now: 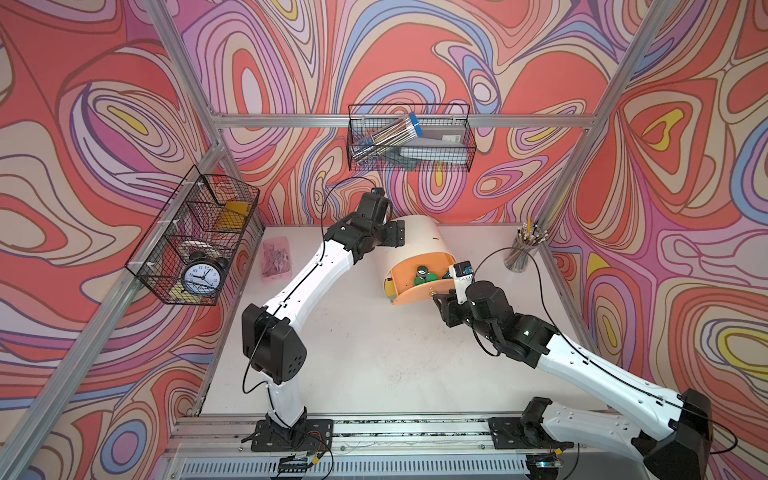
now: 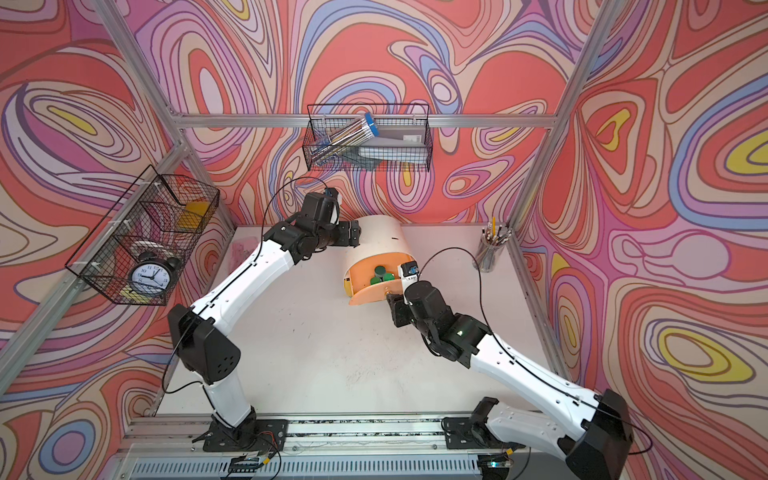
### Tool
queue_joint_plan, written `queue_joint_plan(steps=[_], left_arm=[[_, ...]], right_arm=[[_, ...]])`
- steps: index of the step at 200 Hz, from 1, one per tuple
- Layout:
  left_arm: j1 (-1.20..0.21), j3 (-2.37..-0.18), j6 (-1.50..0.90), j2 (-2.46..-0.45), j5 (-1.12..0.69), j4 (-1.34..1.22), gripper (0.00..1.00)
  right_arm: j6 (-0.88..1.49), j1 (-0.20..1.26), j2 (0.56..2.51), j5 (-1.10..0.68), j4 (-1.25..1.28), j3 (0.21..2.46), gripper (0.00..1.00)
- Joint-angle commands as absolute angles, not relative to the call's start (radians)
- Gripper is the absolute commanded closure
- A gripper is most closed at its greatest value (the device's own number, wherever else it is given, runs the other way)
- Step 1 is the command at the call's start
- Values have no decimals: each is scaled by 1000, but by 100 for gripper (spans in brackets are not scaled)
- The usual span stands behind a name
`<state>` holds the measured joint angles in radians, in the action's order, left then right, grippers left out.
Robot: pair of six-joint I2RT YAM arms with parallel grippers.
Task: Put the paint cans in the drawer according to color
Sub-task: Close the drawer of the storage box.
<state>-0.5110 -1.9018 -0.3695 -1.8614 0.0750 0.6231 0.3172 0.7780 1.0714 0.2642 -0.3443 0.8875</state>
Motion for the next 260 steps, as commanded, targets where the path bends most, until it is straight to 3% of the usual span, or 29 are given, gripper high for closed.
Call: queue_joint_plan(steps=[1, 99, 260], left_arm=[[-511, -1976, -329, -1911, 83, 725, 9], [-518, -1734, -375, -1879, 34, 615, 8], [-517, -1659, -380, -1857, 15, 591, 7]], right_arm=[[322, 778, 1060, 263, -283, 863, 50], [274, 778, 1140, 275, -184, 847, 48], [272, 779, 1518, 365, 100, 1024, 47]])
